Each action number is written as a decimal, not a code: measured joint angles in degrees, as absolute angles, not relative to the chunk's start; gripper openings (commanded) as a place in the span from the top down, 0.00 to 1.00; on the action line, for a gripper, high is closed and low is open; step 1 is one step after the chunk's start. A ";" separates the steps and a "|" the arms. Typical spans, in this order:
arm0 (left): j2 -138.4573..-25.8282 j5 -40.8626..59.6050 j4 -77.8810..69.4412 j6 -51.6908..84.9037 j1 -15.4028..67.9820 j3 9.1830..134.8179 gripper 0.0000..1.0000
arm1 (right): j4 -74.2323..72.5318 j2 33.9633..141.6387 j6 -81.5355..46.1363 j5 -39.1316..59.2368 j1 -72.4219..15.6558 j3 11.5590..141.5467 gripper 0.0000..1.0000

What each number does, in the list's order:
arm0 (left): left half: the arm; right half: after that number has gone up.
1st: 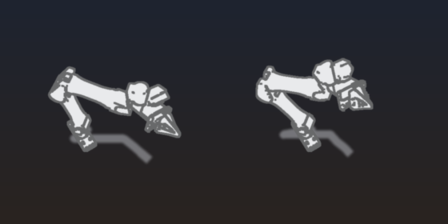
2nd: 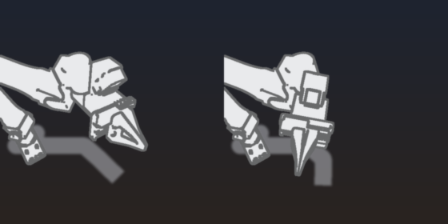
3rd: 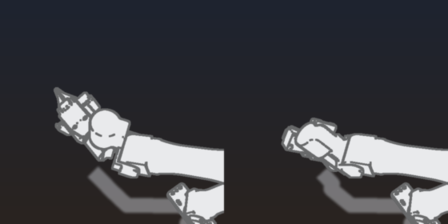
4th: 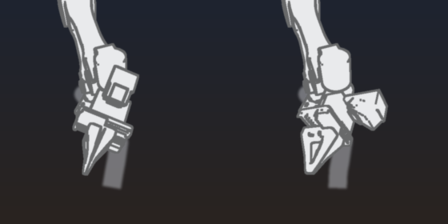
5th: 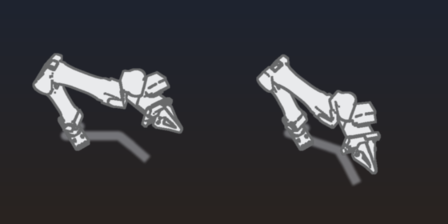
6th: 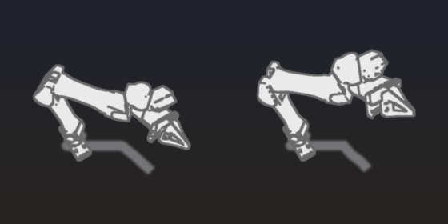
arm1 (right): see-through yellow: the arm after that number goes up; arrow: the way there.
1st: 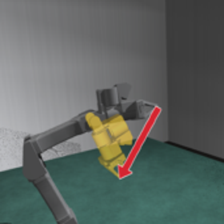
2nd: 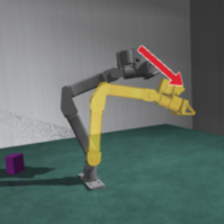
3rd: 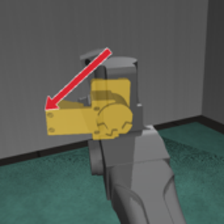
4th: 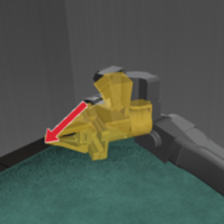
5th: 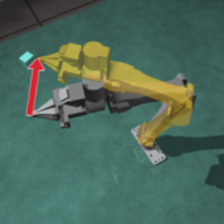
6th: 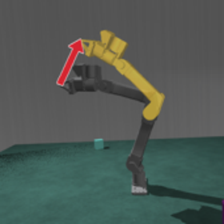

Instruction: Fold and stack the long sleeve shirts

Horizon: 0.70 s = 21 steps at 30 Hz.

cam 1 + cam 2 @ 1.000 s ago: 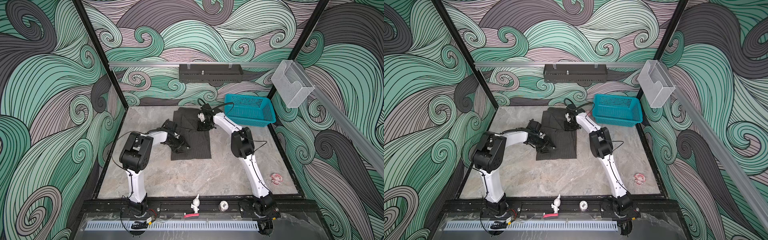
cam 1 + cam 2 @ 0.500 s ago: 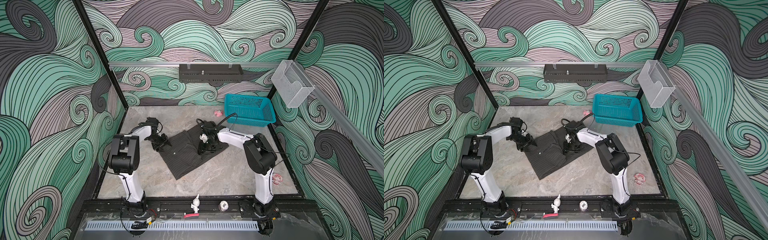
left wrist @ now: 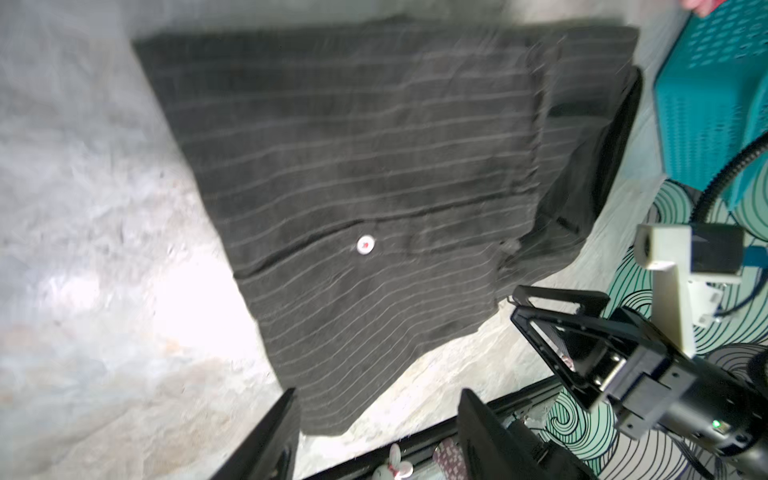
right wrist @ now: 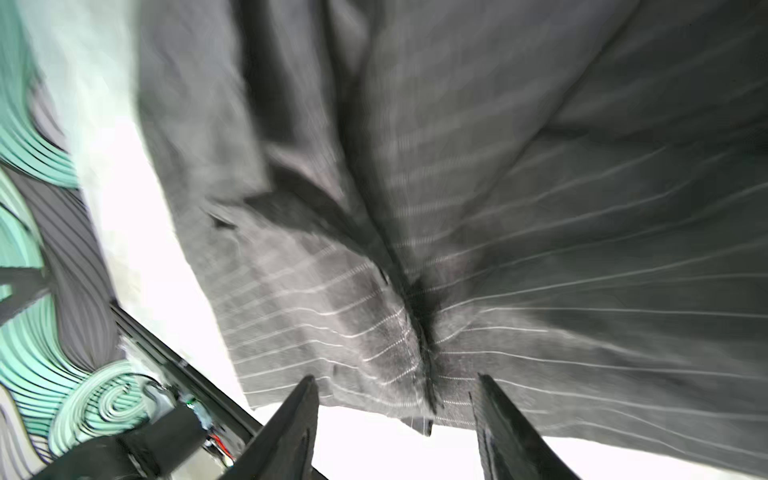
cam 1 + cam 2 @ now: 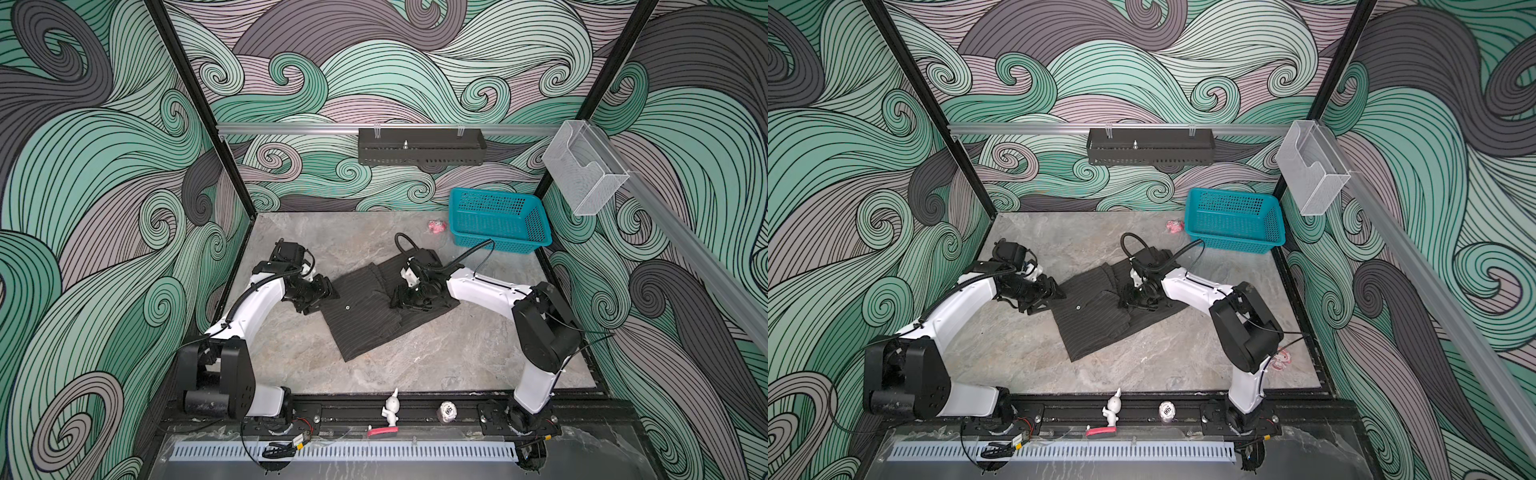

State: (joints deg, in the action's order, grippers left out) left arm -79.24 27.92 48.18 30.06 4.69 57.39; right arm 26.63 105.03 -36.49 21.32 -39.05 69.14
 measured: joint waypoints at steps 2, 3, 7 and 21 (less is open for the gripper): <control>-78.11 27.94 48.84 30.06 4.69 56.49 0.37 | 25.76 106.30 -36.73 21.76 -40.18 68.64 0.45; -77.54 27.92 49.12 30.06 4.69 56.23 0.37 | 25.50 106.67 -36.95 21.96 -40.58 68.51 0.50; -75.90 27.92 50.09 30.02 4.69 56.07 0.37 | 24.08 106.65 -37.41 22.94 -41.60 68.29 0.88; -74.24 27.68 51.83 29.95 4.62 56.03 0.36 | 23.07 95.02 -42.04 22.92 -43.35 59.11 1.00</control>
